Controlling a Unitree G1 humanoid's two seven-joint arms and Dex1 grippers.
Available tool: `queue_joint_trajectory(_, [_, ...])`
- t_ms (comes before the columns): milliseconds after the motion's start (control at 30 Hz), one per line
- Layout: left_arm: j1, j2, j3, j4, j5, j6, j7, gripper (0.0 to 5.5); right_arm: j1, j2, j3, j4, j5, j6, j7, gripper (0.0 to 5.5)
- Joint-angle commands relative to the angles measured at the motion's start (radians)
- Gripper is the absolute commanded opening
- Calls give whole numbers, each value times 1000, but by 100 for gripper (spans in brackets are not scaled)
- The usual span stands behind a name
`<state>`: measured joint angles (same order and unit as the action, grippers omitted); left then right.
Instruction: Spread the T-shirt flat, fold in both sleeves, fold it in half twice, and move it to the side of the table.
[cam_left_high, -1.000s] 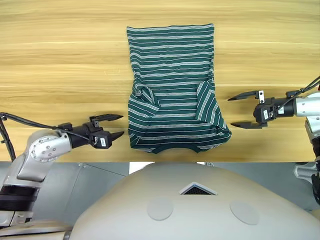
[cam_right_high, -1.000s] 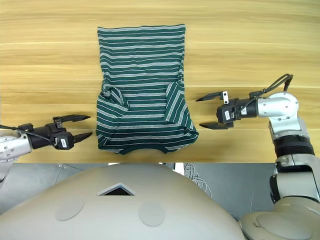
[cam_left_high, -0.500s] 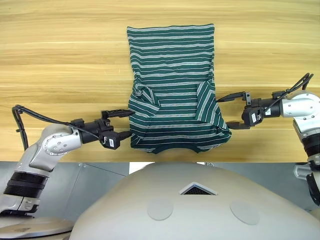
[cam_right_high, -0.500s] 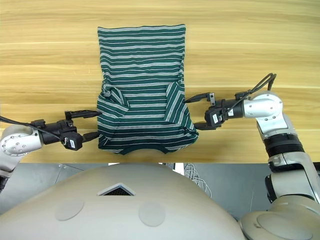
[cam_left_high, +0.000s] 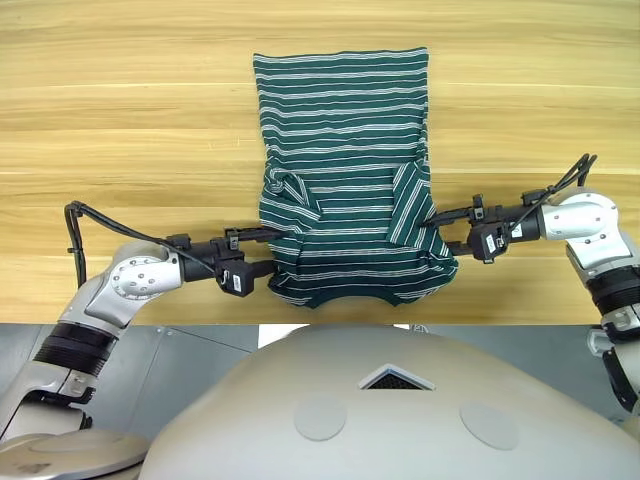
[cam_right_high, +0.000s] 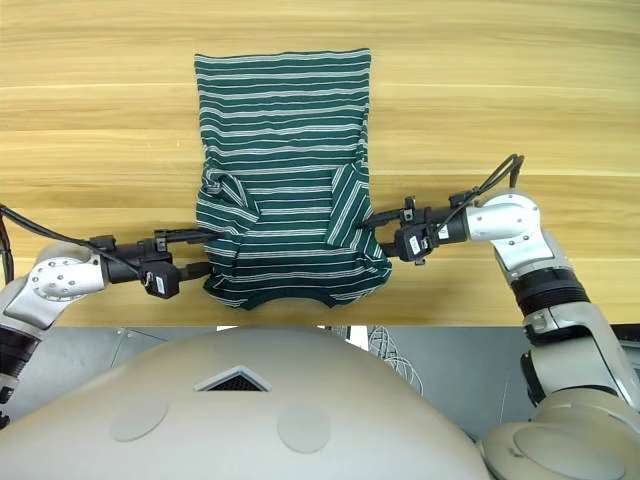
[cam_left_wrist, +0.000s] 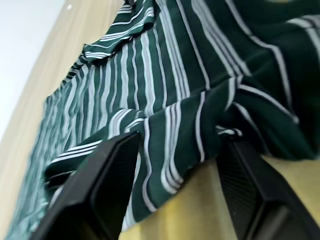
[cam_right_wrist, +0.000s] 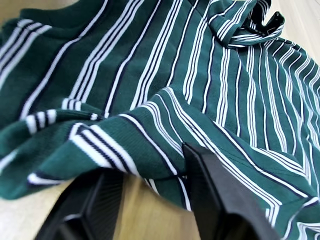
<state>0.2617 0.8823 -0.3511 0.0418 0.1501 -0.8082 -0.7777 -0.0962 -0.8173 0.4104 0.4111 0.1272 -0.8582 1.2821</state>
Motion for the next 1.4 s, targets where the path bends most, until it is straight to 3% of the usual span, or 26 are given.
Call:
queue_joint_trajectory(33, [31,37,-52,34,19,35,-70,183,14,-2,11,-11,-3,18,19,133])
queue_joint_trajectory(233, [11,15,-79,31,2,37,-76,59,31,-6,6,-28,7,29,29,7])
queue_joint_trajectory(400, [-2,14,-87,37,-32,38,-81,0,40,-8,4,-46,23,46,42,5])
queue_joint_trajectory(467, [-4,19,-82,34,-68,42,-86,0,39,-10,0,-50,34,54,52,5])
queue_joint_trajectory(567, [-2,49,-43,-34,-306,137,-151,0,29,-28,-28,-78,121,94,96,5])
queue_joint_trajectory(667, [37,102,63,-125,-496,207,-183,0,32,-93,-95,-154,288,190,189,5])
queue_joint_trajectory(733, [163,152,167,-229,-617,237,-187,0,92,-177,-167,-230,411,262,268,5])
queue_joint_trajectory(867, [371,148,227,-398,-632,268,-182,0,240,-234,-242,-338,464,292,321,4])
queue_joint_trajectory(1000, [393,108,213,-441,-612,314,-200,0,247,-218,-222,-370,433,318,330,4])
queue_joint_trajectory(1167, [106,13,179,-322,-706,492,-274,0,0,-185,-126,-288,531,467,332,4])
queue_joint_trajectory(1300, [-378,-178,179,218,-716,680,-400,0,-424,-13,8,181,517,623,332,4])
queue_joint_trajectory(1400, [-657,-305,213,634,-663,723,-389,0,-616,124,-11,532,411,617,331,4])
